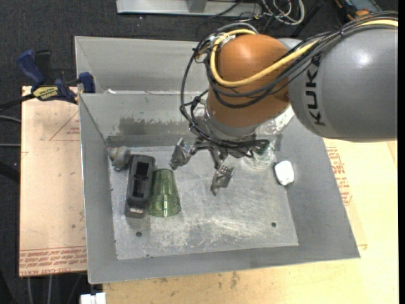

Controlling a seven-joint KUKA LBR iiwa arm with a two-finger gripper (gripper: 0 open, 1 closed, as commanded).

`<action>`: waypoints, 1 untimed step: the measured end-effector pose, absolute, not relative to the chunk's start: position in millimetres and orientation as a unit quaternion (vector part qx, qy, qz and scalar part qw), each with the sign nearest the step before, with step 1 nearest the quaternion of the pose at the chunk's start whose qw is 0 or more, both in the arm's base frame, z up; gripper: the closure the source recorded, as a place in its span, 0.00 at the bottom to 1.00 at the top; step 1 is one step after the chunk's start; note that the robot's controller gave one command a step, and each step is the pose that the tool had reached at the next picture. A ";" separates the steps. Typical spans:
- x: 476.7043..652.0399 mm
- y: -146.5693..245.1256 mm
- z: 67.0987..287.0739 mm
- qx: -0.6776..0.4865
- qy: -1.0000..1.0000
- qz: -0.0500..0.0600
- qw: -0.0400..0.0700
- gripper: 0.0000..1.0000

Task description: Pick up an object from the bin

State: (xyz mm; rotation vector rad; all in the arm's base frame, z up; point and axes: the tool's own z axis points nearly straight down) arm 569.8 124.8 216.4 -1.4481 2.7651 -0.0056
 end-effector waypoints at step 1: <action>551.9 156.0 182.4 -0.459 0.888 0.001 -0.003 0.00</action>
Offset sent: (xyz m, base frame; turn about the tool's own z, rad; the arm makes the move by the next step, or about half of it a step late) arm 0.0089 0.0745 -0.0209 -0.1299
